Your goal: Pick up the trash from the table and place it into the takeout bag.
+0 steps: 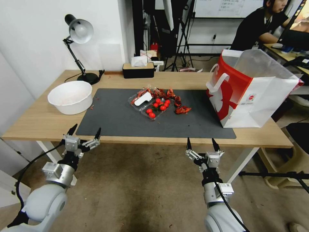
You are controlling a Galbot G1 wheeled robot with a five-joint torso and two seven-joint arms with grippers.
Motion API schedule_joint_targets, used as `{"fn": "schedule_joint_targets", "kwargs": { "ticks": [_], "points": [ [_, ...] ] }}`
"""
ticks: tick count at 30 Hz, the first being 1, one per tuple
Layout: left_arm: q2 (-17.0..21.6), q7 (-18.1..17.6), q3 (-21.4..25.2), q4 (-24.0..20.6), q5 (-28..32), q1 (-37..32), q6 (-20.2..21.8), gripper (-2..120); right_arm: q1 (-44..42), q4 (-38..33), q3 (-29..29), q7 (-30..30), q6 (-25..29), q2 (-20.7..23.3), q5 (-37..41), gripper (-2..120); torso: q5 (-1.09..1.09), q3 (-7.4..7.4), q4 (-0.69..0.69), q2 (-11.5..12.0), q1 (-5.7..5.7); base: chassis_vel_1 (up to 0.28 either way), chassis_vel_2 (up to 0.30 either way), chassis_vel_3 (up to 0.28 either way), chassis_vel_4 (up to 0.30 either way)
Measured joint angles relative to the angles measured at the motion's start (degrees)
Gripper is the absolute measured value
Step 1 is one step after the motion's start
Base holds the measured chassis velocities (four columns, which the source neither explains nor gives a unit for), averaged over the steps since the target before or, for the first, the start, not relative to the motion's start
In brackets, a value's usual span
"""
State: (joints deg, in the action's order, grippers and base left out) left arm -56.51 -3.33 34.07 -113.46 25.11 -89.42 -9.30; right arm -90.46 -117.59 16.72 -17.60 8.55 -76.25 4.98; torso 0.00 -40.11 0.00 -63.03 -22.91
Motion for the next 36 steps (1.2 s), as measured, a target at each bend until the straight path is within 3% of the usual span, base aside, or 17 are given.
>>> {"fn": "schedule_joint_targets", "kwargs": {
  "ticks": [36],
  "points": [
    [-1.75, 0.06, -0.21, 0.92, 0.63, -2.19, -2.07, 100, -0.38, 0.07, 0.12, -0.11, 0.09, -0.66, 0.02, 100, 0.00, 0.00, 0.00, 0.00, -0.01, 0.000, 0.000, 0.000, 0.000]
  ]
}}
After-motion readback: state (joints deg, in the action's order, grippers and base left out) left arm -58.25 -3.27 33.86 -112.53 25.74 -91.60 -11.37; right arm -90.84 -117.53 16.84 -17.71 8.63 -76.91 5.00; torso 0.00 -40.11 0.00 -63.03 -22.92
